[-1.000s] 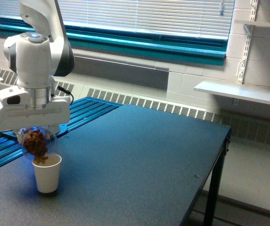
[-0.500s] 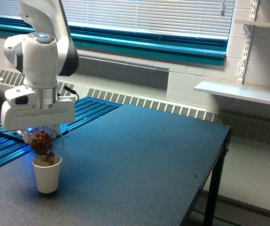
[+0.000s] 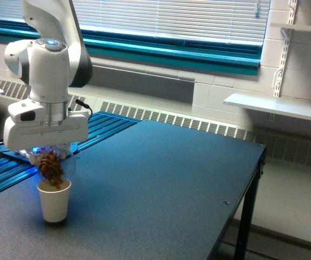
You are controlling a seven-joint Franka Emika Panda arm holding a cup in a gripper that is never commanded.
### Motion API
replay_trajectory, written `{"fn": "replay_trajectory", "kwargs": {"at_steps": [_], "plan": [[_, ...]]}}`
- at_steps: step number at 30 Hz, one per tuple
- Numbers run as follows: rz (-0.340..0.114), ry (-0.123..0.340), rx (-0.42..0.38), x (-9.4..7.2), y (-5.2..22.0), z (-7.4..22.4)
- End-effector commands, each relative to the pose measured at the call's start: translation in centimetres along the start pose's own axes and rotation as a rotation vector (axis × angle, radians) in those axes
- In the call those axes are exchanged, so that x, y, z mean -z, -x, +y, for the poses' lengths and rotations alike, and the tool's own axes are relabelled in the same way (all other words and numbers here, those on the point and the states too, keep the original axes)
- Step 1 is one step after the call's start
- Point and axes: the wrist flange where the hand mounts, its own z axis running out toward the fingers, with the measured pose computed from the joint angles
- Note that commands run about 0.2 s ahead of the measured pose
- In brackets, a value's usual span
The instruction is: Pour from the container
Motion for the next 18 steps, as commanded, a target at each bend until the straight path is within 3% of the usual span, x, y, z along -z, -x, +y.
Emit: {"fn": "replay_trajectory", "kwargs": {"at_steps": [1, 18], "plan": [[-0.011, 0.01, 0.004, -0.21, 0.18, 0.51], [-0.019, 0.022, 0.011, -0.41, 0.39, 0.58]]}}
